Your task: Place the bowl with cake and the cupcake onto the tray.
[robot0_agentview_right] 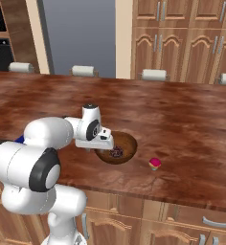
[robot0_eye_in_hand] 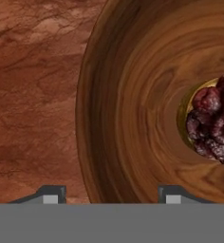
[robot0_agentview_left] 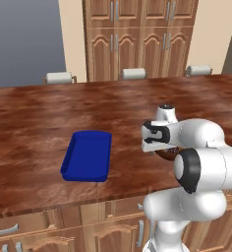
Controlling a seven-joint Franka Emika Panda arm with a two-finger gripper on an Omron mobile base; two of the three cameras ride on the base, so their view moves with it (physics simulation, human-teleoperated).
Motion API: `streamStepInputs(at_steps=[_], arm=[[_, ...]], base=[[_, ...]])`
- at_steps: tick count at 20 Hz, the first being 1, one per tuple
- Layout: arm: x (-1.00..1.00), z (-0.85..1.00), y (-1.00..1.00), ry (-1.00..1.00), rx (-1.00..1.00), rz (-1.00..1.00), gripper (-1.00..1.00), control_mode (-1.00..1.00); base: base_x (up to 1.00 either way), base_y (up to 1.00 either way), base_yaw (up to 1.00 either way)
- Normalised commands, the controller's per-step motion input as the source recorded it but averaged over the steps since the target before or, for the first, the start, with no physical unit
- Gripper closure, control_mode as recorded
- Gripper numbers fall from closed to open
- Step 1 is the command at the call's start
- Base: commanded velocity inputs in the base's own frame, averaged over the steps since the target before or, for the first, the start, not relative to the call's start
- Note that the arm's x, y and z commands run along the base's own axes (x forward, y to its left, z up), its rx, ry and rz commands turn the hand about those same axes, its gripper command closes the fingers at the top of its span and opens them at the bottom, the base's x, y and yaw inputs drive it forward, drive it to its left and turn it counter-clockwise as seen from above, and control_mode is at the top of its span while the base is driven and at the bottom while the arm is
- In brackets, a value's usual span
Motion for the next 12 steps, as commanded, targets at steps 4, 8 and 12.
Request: streamStepInputs(at_steps=[4,8,12], arm=[[0.0,0.0,0.0,0.0,0.0,0.0,1.0,-1.0],[0.0,0.0,0.0,0.0,0.0,0.0,1.0,-1.0],[0.0,0.0,0.0,0.0,0.0,0.0,1.0,-1.0]], base=[[0.0,0.0,0.0],[0.0,0.0,0.0],[0.0,0.0,0.0]])
